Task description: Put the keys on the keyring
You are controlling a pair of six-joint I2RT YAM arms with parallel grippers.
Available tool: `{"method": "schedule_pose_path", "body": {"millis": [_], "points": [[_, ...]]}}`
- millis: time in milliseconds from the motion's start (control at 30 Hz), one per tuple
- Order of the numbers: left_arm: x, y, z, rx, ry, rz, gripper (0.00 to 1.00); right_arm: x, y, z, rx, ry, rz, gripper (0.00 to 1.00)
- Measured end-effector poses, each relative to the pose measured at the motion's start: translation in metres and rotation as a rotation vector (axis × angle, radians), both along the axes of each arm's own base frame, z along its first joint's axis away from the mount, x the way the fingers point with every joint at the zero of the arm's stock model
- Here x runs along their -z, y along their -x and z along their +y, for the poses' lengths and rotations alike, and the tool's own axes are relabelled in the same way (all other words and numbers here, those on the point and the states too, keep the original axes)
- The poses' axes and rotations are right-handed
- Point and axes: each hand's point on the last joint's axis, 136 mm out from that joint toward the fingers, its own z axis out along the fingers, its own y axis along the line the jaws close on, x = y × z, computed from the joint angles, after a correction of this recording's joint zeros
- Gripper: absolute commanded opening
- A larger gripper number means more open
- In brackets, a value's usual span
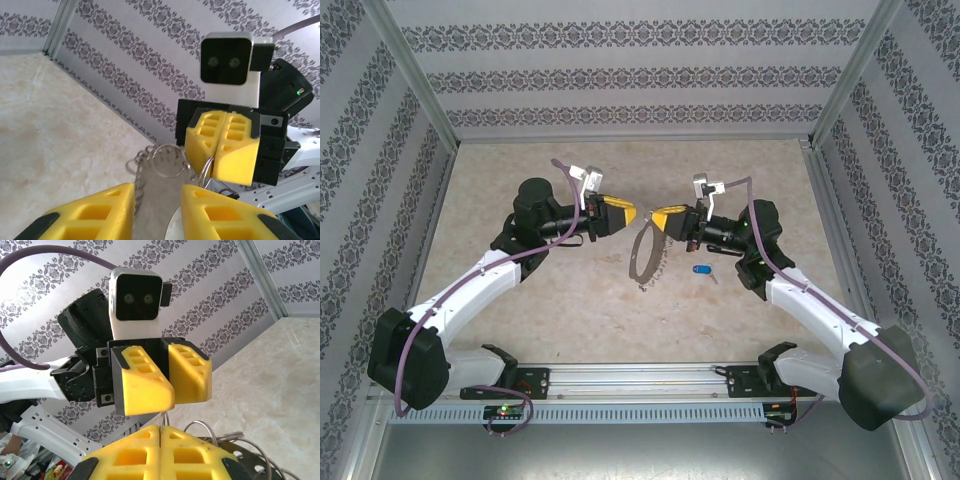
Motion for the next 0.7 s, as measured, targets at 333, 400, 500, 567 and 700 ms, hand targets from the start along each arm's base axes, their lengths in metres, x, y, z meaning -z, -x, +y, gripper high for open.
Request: {"method": "schedule_pose_path", "body": {"millis": [333, 400, 500, 567, 700], "points": [[-0.029, 0.003, -0.001, 0.020, 0.091, -0.051, 0.30, -0.027, -0.011, 0.003, 0.045, -0.053, -0.113, 0.00], [-0.034, 0.004, -0.001, 0.021, 0.105, -0.066, 0.29, -0.030, -0.014, 0.002, 0.060, -0.065, -0.129, 0.00], [-0.039, 0.005, 0.000, 0.022, 0.120, -0.076, 0.29, -0.032, -0.018, 0.002, 0.078, -0.077, -0.143, 0.00], [-0.042, 0.005, 0.000, 0.023, 0.128, -0.084, 0.29, -0.034, -0.021, 0.002, 0.087, -0.086, -0.154, 0.00], [-0.047, 0.006, 0.000, 0.026, 0.144, -0.098, 0.29, -0.037, -0.024, 0.003, 0.097, -0.102, -0.164, 0.00]]}}
